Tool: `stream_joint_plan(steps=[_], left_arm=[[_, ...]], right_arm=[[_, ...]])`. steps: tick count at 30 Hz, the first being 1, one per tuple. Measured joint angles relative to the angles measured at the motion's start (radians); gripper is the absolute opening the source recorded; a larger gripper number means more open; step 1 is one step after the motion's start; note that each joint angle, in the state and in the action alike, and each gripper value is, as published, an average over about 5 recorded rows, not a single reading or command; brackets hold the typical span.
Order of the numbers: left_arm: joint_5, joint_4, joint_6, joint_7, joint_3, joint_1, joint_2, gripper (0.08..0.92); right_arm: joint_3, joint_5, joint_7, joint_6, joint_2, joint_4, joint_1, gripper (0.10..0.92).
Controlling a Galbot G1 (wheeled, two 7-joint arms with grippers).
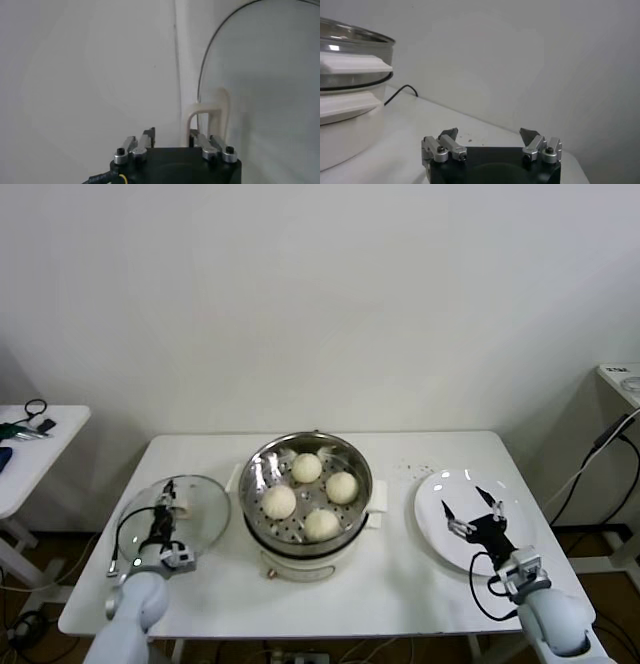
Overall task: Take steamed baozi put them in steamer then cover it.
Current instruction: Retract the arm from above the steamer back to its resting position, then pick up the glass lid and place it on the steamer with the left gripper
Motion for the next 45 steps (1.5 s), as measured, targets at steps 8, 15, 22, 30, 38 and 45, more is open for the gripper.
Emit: stream_joint_plan(steps=[8, 15, 22, 30, 38, 45], left_arm=[[-0.031, -0.042, 0.010, 0.012, -0.005, 0.020, 0.024, 0.194], [-0.068, -0.123, 0.035, 0.018, -0.023, 0.057, 0.054, 0.151], [-0.105, -0.253, 0.089, 0.018, -0.042, 0.122, 0.087, 0.151], [-0.112, -0.453, 0.214, 0.031, -0.040, 0.221, 0.139, 0.151], [-0.130, -0.649, 0.359, 0.059, -0.005, 0.267, 0.219, 0.151], [-0.130, -0.779, 0.474, 0.113, 0.097, 0.241, 0.287, 0.151]], right_arm=[[-0.002, -0.003, -0.003, 0.000, -0.002, -0.007, 0.008, 0.823], [-0.014, -0.001, -0.004, -0.001, -0.014, -0.019, 0.027, 0.823], [-0.027, 0.001, -0.004, -0.004, -0.032, -0.025, 0.044, 0.823], [-0.038, -0.002, -0.006, -0.004, -0.043, -0.038, 0.058, 0.823], [-0.064, -0.010, -0.009, -0.003, -0.035, -0.054, 0.083, 0.823], [-0.085, -0.026, -0.014, 0.005, -0.018, -0.080, 0.112, 0.823]])
